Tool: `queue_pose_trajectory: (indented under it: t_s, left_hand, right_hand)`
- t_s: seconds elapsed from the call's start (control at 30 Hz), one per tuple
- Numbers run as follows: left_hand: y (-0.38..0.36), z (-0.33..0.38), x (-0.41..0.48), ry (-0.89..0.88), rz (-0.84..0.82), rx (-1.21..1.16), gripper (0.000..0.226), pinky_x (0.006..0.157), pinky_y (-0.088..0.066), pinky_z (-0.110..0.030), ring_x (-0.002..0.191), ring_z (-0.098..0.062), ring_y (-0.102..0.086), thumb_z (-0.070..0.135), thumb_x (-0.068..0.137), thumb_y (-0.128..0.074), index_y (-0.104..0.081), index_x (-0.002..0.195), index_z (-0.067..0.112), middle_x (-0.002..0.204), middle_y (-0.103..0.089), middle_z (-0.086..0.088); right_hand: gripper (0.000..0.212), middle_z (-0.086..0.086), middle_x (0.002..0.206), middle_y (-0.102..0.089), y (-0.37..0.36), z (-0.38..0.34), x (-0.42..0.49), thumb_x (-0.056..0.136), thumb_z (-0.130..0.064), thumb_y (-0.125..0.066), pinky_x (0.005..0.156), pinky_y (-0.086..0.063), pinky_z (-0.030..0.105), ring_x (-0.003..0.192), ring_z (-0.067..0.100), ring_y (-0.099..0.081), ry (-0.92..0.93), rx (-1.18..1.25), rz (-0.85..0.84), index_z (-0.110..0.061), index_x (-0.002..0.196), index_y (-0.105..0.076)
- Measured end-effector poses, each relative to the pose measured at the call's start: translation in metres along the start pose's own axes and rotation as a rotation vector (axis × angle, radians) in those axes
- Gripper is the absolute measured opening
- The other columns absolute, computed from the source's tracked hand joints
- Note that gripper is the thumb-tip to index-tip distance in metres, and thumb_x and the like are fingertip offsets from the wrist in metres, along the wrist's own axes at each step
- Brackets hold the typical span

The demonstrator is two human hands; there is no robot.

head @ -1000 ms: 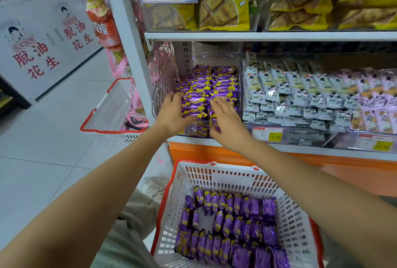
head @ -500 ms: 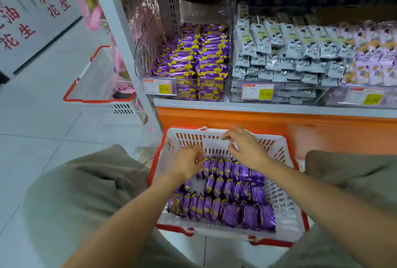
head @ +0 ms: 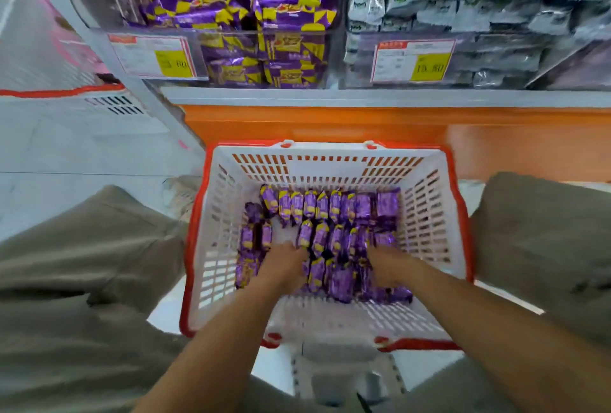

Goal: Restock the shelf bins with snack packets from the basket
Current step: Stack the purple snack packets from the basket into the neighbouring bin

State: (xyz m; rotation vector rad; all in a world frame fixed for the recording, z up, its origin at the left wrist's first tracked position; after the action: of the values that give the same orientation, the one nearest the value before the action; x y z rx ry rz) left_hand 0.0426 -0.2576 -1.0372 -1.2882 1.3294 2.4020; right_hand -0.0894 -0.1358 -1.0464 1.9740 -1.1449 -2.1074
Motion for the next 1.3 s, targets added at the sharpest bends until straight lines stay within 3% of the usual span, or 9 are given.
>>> queue_pose_trajectory:
  t_s: [0.27,0.53,0.73,0.8,0.9,1.0,1.1,1.23,1.3]
  left_hand:
    - [-0.036,0.075,0.021,-0.279,-0.067,-0.007,0.068,0.105,-0.036,-0.042,0.130,-0.033,-0.037,0.025,0.092,-0.059,-0.027,0.151,0.015,0.150,-0.035,-0.010]
    - [-0.050,0.064,0.033,-0.207,-0.101,0.031,0.053,0.092,-0.041,-0.042,0.118,-0.035,-0.041,0.034,0.088,-0.064,-0.046,0.129,0.005,0.126,-0.041,-0.017]
    - [-0.016,0.035,0.038,0.020,-0.066,-0.563,0.031,0.071,-0.040,-0.031,0.095,-0.030,-0.057,0.024,0.093,-0.063,-0.048,0.115,0.009,0.096,-0.054,-0.006]
    - [-0.009,0.025,0.038,0.123,-0.079,-0.840,0.045,0.076,-0.053,-0.039,0.088,-0.028,-0.062,0.020,0.093,-0.064,-0.046,0.131,0.005,0.103,-0.061,-0.013]
    - [0.005,0.029,0.029,0.149,-0.117,-1.110,0.023,0.083,-0.057,-0.047,0.071,-0.023,-0.065,0.005,0.094,-0.056,-0.053,0.117,0.003,0.086,-0.063,-0.013]
    - [0.028,0.034,0.013,0.132,-0.088,-1.187,0.014,0.082,-0.057,-0.047,0.070,-0.023,-0.061,0.003,0.096,-0.042,-0.052,0.089,0.009,0.079,-0.057,-0.012]
    - [0.045,0.037,-0.005,0.120,-0.086,-1.292,0.024,0.075,-0.055,-0.040,0.070,-0.024,-0.059,0.017,0.098,-0.034,-0.053,0.087,0.008,0.077,-0.058,-0.013]
    - [0.063,0.044,-0.026,0.014,-0.102,-1.281,0.051,0.071,-0.055,-0.032,0.075,-0.021,-0.063,0.052,0.090,-0.056,-0.054,0.124,0.014,0.106,-0.064,-0.011]
    - [0.074,0.043,-0.034,-0.038,-0.053,-1.239,0.055,0.069,-0.056,-0.029,0.075,-0.019,-0.064,0.041,0.088,-0.068,-0.049,0.128,0.009,0.111,-0.061,-0.010]
  right_hand:
    - [0.048,0.012,0.138,-0.040,-0.016,0.003,0.001,0.091,-0.036,-0.058,0.100,-0.036,0.039,0.130,0.031,-0.034,0.057,-0.076,0.109,-0.011,0.132,-0.048]
    - [0.042,0.013,0.119,-0.050,-0.012,0.020,-0.004,0.087,-0.024,-0.063,0.082,-0.038,0.033,0.108,0.032,-0.051,0.088,0.209,0.103,-0.020,0.127,-0.050]
    - [0.023,0.006,0.099,-0.059,0.025,0.013,-0.015,0.086,-0.014,-0.062,0.071,-0.041,0.027,0.085,0.019,-0.054,0.209,0.724,0.168,-0.016,0.109,-0.060]
    - [0.025,0.002,0.100,-0.058,0.039,0.002,-0.021,0.086,-0.012,-0.061,0.072,-0.042,0.023,0.084,0.015,-0.053,0.263,0.768,0.169,-0.018,0.110,-0.059]
    - [0.036,-0.013,0.095,-0.049,0.057,-0.013,-0.027,0.087,-0.009,-0.061,0.059,-0.037,0.009,0.071,-0.005,-0.048,0.309,0.765,0.192,-0.017,0.121,-0.050]
    - [0.044,-0.008,0.113,-0.047,0.073,-0.022,-0.033,0.088,-0.010,-0.063,0.060,-0.038,0.012,0.073,-0.004,-0.048,0.340,0.744,0.256,-0.017,0.127,-0.043]
    - [0.049,0.000,0.121,-0.048,0.088,-0.026,-0.042,0.089,-0.011,-0.063,0.073,-0.041,0.022,0.085,0.003,-0.051,0.361,0.712,0.329,-0.019,0.130,-0.038]
    - [0.057,0.000,0.117,-0.052,0.114,-0.038,-0.063,0.090,-0.013,-0.062,0.075,-0.044,0.021,0.086,0.005,-0.055,0.438,0.650,0.447,-0.018,0.139,-0.033]
    - [0.055,0.000,0.122,-0.051,0.129,-0.041,-0.076,0.090,-0.009,-0.063,0.087,-0.046,0.021,0.100,0.010,-0.055,0.480,0.702,0.511,-0.015,0.138,-0.036]
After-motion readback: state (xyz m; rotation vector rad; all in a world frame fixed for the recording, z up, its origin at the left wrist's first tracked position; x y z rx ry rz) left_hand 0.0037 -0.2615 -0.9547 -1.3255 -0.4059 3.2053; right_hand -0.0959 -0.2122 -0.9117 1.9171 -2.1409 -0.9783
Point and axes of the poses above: each hand's wrist, its own x-axis towards the middle knuckle, its own y-axis out of the back of the hand, z = x × y, the point moved 10 cm from there along x, towards the middle knuckle
